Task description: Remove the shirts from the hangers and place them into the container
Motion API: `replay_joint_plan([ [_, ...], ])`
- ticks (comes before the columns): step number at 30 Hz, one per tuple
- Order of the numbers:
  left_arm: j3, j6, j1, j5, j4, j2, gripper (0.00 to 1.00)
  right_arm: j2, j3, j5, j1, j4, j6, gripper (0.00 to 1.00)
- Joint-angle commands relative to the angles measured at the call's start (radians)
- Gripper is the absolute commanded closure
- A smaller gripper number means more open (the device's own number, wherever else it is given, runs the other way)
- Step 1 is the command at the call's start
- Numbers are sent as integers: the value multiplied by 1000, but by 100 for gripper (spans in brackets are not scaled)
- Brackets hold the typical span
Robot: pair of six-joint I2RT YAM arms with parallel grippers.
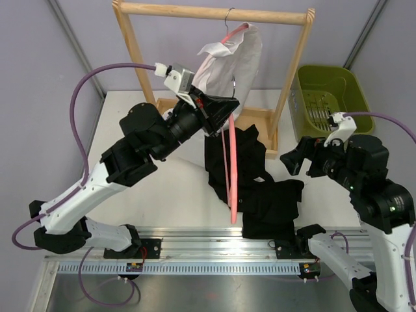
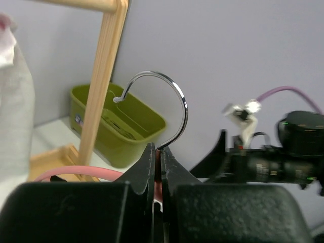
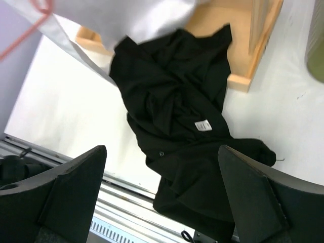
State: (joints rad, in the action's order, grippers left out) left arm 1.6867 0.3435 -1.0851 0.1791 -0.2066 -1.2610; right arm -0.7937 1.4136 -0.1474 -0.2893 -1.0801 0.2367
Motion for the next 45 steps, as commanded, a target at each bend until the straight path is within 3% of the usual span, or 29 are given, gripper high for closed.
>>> replay_joint_plan([
  [1,57,-144,1,-43,35,-93,100,-4,158,-10,1,-1,7,1],
  [6,-64,-150,-24,-56,134,-170,100,-36,292,-95,1,-36,1,1],
  [13,-15,-199,-53,-12,158,-316,100,-67,383,-133,1,-83,-13,1],
  [21,85,-242,-81,34,142,-380,100,-75,275,-149,-1,-78,30,3],
  [28,126,-285,-105,109,177,-410,100,-68,150,-193,1,-37,79,12],
  [34,123,-310,-134,186,250,-439,100,-68,125,-208,1,-12,98,42],
  [35,136,-310,-137,192,245,-443,100,-68,125,-204,1,-11,96,55],
  [39,140,-296,-137,165,224,-457,100,-68,127,-193,1,2,93,89],
  [43,163,-287,-142,148,185,-471,100,-73,125,-198,1,6,90,100],
  [45,171,-294,-142,146,177,-465,75,-73,125,-196,1,9,84,100],
])
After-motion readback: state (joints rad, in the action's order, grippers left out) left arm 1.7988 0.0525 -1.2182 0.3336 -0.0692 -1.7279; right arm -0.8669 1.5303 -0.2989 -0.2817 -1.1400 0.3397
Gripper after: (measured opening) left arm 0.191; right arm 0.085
